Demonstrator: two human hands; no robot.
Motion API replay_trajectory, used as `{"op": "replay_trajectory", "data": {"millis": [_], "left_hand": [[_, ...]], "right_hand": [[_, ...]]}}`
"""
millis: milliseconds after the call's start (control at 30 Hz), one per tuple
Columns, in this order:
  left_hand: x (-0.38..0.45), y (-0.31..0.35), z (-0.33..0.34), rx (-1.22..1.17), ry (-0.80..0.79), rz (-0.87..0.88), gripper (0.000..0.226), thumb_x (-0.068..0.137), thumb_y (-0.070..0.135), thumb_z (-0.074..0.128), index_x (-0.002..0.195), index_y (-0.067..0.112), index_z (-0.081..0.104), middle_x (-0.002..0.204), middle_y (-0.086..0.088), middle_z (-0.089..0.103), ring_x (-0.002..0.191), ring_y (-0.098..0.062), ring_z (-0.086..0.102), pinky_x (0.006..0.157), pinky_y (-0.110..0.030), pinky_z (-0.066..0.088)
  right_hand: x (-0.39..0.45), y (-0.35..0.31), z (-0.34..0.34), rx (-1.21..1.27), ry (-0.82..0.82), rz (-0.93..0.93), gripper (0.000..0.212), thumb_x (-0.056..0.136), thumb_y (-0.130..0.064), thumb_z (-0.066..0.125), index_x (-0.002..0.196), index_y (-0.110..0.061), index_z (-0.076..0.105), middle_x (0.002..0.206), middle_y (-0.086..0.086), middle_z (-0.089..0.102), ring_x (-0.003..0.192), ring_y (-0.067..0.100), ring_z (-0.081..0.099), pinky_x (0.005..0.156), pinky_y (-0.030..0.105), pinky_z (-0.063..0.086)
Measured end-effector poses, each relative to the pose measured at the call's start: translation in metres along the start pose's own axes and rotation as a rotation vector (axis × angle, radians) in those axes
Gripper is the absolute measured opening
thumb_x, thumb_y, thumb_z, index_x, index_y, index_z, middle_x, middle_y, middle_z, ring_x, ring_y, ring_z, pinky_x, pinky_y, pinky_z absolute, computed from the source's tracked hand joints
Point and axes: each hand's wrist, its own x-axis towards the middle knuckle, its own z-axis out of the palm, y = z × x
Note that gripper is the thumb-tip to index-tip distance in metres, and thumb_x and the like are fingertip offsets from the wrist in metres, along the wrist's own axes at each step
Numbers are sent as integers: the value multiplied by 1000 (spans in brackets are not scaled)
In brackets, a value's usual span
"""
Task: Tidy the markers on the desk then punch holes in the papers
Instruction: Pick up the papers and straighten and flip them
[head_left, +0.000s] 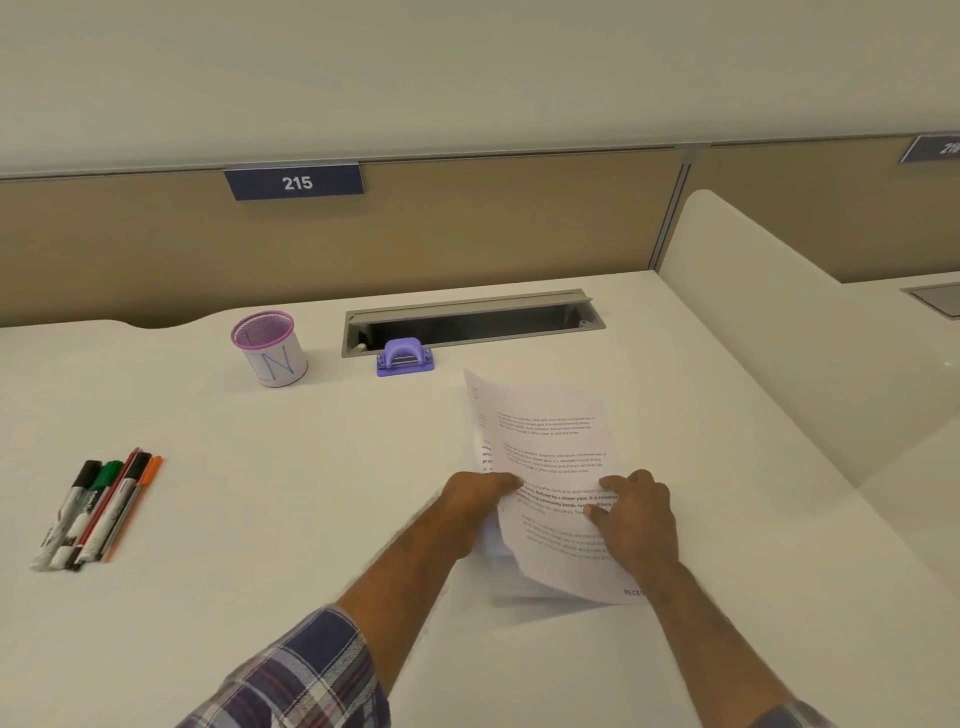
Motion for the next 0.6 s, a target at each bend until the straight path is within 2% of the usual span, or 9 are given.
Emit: {"op": "replay_trajectory", "data": {"millis": [67,133,200,300,433,533,600], "left_hand": [[6,0,0,-32,63,73,27,82,4,70,109,1,68,102,-12,73,82,-26,70,65,-31,57],[11,0,-1,-6,100,105,31,78,-1,70,109,2,68,109,-14,73,91,-32,70,77,-41,59],[15,0,-2,17,109,108,31,77,-3,70,107,4,69,110,-13,72,94,-33,70,82,-44,59],[20,-6,-7,15,124,108,29,77,-6,71,104,6,71,107,-12,74,90,-31,71,80,-43,60],[18,-13,-18,-23,93,141,25,79,-5,72,103,5,71,99,-10,75,81,-27,73,65,-35,61],[15,-16,-36,-61,55,192,25,80,-3,73,103,4,71,100,-11,76,85,-30,74,74,-42,61],[10,-16,-52,-101,1,223,28,79,-2,74,107,1,70,104,-14,75,91,-34,73,83,-49,59]], "right_hand": [[0,0,0,5,-1,-2,46,83,-37,69,125,-20,60,118,4,52,114,24,44,91,36,46],[1,0,0,14,-3,-3,45,83,-37,69,124,-20,61,117,4,52,113,24,44,91,36,46],[1,1,1,16,-2,-2,45,83,-37,69,124,-20,61,116,3,52,112,24,44,90,35,46],[1,3,1,15,-2,-7,45,83,-38,68,124,-21,61,114,2,53,111,23,44,89,35,46],[1,5,0,59,-14,-20,46,79,-41,72,120,-22,63,114,1,55,111,23,46,90,35,46],[1,4,-3,365,63,11,56,73,-37,79,122,-18,60,112,3,58,108,25,54,89,38,48],[2,-3,-13,591,30,84,65,72,-36,81,128,-17,53,113,3,56,102,23,57,86,36,49]]}}
